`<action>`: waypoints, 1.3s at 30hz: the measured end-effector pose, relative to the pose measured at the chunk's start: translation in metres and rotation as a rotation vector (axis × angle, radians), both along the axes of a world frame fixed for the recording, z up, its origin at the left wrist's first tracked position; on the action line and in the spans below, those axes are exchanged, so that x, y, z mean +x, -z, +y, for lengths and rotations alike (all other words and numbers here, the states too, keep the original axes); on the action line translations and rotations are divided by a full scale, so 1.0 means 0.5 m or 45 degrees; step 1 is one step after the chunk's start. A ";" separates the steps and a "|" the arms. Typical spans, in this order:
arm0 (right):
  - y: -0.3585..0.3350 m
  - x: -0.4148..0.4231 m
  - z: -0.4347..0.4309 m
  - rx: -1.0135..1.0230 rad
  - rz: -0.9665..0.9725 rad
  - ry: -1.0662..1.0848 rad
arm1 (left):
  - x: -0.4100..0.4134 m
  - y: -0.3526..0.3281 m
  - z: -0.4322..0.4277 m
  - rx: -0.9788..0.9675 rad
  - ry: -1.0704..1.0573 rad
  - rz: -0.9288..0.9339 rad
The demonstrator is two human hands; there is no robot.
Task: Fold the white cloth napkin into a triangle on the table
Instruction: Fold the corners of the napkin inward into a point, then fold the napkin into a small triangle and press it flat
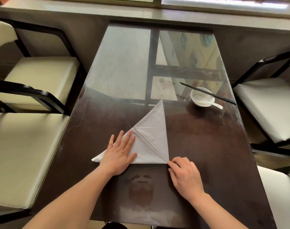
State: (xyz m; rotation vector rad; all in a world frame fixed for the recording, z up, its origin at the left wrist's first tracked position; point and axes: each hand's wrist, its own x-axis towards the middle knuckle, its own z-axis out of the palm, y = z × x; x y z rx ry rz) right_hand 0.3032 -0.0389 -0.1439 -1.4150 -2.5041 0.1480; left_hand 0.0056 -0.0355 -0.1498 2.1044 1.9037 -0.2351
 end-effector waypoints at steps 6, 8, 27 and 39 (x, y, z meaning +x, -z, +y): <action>-0.005 0.002 -0.003 -0.022 -0.095 -0.068 | -0.008 0.003 0.000 -0.002 0.020 -0.007; -0.008 0.001 -0.001 -0.024 -0.114 -0.075 | -0.010 0.002 0.001 -0.006 0.025 0.003; -0.028 -0.075 0.052 -0.342 0.147 0.214 | -0.099 -0.049 -0.120 0.184 -1.128 -0.293; -0.039 -0.107 0.075 -0.659 0.333 0.527 | -0.108 -0.079 -0.101 0.086 -1.393 -0.479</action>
